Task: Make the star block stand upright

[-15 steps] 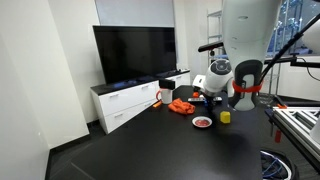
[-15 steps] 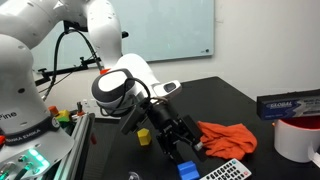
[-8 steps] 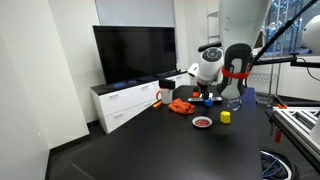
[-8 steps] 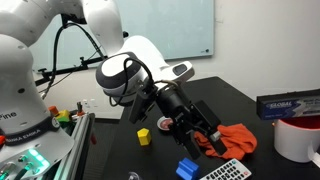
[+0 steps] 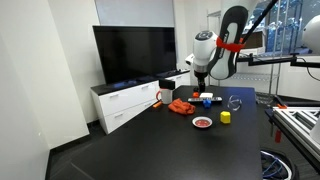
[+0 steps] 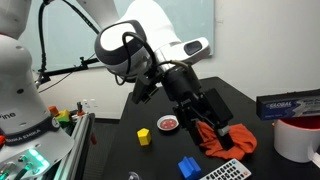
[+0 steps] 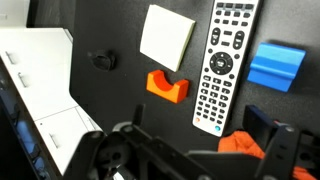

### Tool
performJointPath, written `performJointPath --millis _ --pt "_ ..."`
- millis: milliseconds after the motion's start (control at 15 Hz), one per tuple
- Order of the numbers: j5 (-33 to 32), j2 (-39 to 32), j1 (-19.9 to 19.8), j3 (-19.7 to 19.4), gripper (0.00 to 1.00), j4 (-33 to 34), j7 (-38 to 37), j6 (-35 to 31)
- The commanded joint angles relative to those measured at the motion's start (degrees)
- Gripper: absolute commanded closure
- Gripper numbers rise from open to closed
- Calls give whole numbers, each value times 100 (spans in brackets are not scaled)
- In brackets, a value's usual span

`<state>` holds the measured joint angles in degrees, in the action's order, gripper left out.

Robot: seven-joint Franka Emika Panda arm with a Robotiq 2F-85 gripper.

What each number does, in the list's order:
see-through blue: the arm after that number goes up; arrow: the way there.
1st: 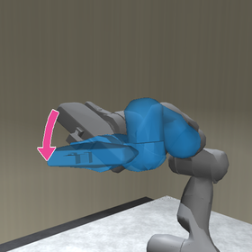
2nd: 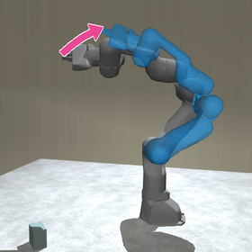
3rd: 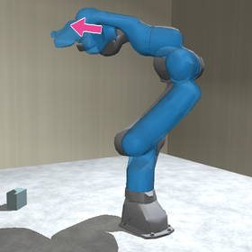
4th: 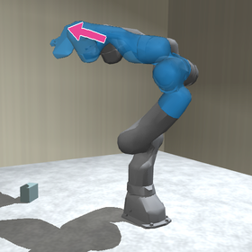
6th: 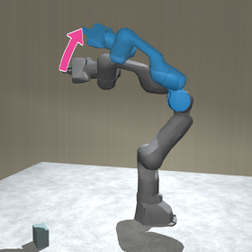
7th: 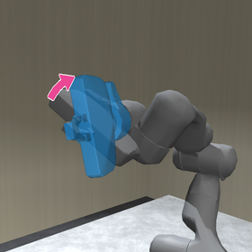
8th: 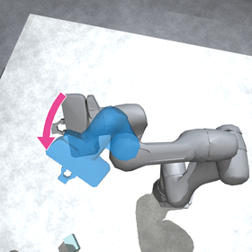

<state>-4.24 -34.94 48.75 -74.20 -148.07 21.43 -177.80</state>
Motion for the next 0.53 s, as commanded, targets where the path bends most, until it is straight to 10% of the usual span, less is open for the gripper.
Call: performJointPath --millis 0,467 --pt "-492 1312 -324 -36 0 249 -36 632" --pt "-147 2767 -732 383 0 363 310 1457"
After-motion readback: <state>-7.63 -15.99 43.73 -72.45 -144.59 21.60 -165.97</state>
